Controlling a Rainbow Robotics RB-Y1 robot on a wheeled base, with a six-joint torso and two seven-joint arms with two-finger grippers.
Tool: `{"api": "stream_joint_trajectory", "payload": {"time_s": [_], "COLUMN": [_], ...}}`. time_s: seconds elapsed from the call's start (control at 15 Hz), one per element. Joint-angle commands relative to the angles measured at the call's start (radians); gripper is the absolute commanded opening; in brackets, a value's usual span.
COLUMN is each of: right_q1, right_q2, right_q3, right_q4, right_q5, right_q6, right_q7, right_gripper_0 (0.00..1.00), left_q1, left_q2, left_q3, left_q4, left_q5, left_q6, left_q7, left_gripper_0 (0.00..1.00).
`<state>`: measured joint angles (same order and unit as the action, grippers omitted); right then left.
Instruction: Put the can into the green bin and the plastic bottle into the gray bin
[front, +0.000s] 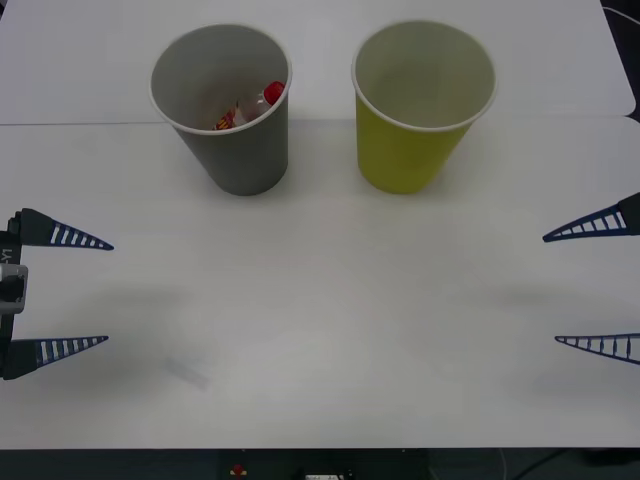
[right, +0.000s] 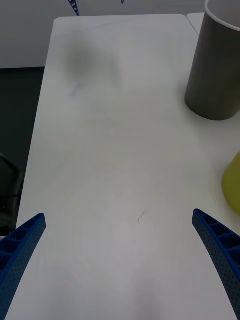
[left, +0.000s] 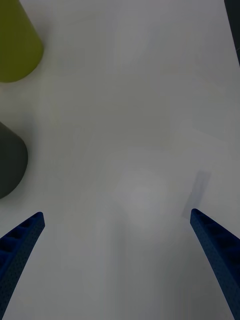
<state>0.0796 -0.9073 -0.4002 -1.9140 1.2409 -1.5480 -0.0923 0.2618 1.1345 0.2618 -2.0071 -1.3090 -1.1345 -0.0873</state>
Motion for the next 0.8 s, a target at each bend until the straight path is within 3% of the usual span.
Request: {"api": "stream_joint_trajectory", "payload": {"time_s": [0.07, 0.8], "right_q1": [0.046, 0.061], "right_q2": [0.021, 0.03], "right_q3": [-0.012, -0.016], "right_q4": [0.001, 0.012], "right_q5": [0.0, -0.001], "right_q6": [0.0, 0.0], "right_q7": [0.06, 0.077], "right_gripper_0": [1.0, 1.0], "left_q1": [0.0, 0.0], "left_q2": [0.0, 0.0], "left_q3": [0.0, 0.0], "left_q4": [0.0, 0.0], "left_q5": [0.0, 0.0], "left_q6": [0.0, 0.0], "left_q7": [0.0, 0.0], "left_gripper_0": [1.0, 1.0]}}
